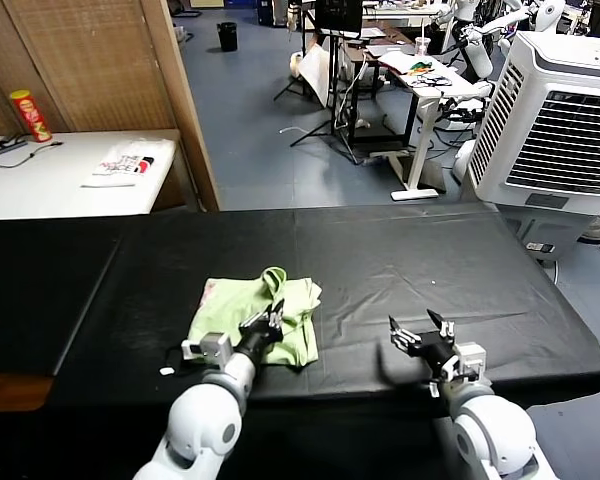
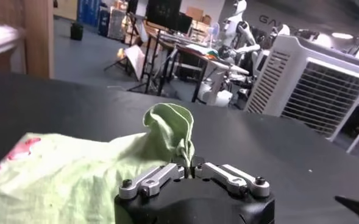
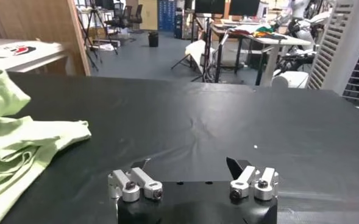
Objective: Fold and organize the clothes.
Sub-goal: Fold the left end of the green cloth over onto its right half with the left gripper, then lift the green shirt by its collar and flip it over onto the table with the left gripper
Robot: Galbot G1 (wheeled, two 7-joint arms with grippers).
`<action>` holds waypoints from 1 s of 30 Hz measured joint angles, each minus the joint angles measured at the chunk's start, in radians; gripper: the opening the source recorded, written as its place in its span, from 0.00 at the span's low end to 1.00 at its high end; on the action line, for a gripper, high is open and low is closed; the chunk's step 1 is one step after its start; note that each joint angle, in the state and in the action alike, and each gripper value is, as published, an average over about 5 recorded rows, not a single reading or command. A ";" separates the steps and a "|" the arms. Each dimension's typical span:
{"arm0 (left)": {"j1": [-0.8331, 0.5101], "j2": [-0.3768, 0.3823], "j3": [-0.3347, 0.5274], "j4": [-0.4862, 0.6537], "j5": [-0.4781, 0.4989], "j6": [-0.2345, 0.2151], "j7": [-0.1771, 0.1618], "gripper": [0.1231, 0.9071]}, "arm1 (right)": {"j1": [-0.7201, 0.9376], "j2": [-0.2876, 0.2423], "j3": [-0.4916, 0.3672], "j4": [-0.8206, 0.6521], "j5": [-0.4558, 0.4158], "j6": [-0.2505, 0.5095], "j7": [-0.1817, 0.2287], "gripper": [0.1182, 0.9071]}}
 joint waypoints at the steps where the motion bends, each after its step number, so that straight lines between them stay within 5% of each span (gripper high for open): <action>1: -0.001 -0.007 0.000 0.006 0.003 -0.003 0.004 0.06 | 0.003 0.001 -0.004 -0.001 -0.002 0.002 -0.003 0.86; 4: 0.000 -0.028 0.000 0.025 0.014 -0.009 0.013 0.15 | 0.014 0.004 -0.018 -0.003 -0.008 0.013 -0.022 0.86; 12: 0.009 -0.085 -0.001 0.030 -0.003 -0.028 0.036 0.71 | 0.073 -0.012 -0.095 0.001 0.022 0.043 -0.089 0.86; 15: 0.003 -0.069 -0.026 0.012 -0.013 -0.048 0.043 0.83 | 0.112 -0.013 -0.144 -0.013 0.025 0.044 -0.096 0.86; 24: 0.038 0.110 -0.182 0.040 0.022 -0.114 0.071 0.86 | 0.231 0.020 -0.309 -0.119 -0.075 0.029 -0.074 0.86; 30: 0.056 0.147 -0.275 0.095 0.001 -0.132 0.089 0.86 | 0.243 0.035 -0.353 -0.175 -0.130 0.032 -0.071 0.86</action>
